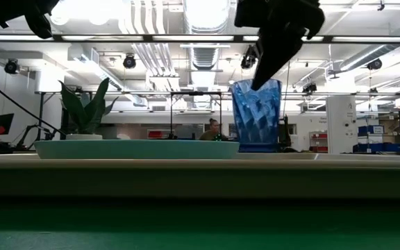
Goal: Pick and place plate/cup/fork/spoon on tray
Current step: Put the blue glass in the top right corner of the serving tray, then put the orange spoon in the right corner of the serving tray
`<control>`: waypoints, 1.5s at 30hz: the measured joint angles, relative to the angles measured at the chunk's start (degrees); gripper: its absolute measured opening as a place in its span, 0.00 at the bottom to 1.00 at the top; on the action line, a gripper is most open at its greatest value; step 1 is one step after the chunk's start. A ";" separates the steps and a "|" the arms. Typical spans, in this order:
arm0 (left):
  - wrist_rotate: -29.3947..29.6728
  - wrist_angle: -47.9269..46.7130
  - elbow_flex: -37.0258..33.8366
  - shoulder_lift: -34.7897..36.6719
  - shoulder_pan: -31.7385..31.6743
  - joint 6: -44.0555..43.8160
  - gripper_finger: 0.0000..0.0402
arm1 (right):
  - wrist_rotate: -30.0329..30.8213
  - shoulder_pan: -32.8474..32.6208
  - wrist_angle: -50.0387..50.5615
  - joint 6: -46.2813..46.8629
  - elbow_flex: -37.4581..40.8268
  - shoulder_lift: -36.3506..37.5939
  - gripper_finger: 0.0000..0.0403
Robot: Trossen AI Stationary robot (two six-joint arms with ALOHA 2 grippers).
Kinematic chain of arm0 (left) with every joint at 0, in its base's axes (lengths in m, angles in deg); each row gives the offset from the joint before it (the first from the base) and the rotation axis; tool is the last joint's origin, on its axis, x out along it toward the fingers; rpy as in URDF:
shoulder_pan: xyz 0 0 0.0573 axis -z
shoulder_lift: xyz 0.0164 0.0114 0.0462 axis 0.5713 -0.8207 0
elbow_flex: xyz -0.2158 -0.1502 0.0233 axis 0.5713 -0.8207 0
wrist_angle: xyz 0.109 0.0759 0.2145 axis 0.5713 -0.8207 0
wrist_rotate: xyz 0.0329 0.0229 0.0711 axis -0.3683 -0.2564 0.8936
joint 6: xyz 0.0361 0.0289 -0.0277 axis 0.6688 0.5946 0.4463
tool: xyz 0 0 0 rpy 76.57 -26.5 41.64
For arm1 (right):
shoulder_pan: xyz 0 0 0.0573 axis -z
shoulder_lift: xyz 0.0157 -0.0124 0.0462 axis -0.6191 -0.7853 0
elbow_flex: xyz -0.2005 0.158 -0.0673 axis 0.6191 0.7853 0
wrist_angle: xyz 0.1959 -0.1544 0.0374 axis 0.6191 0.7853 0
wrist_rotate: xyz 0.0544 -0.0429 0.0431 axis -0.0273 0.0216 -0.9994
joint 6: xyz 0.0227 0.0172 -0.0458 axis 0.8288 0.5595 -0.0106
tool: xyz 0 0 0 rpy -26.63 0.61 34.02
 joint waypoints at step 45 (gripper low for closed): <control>0.00 0.04 0.00 0.09 0.02 0.00 0.01 | 1.29 0.00 -5.85 2.87 6.59 2.24 0.16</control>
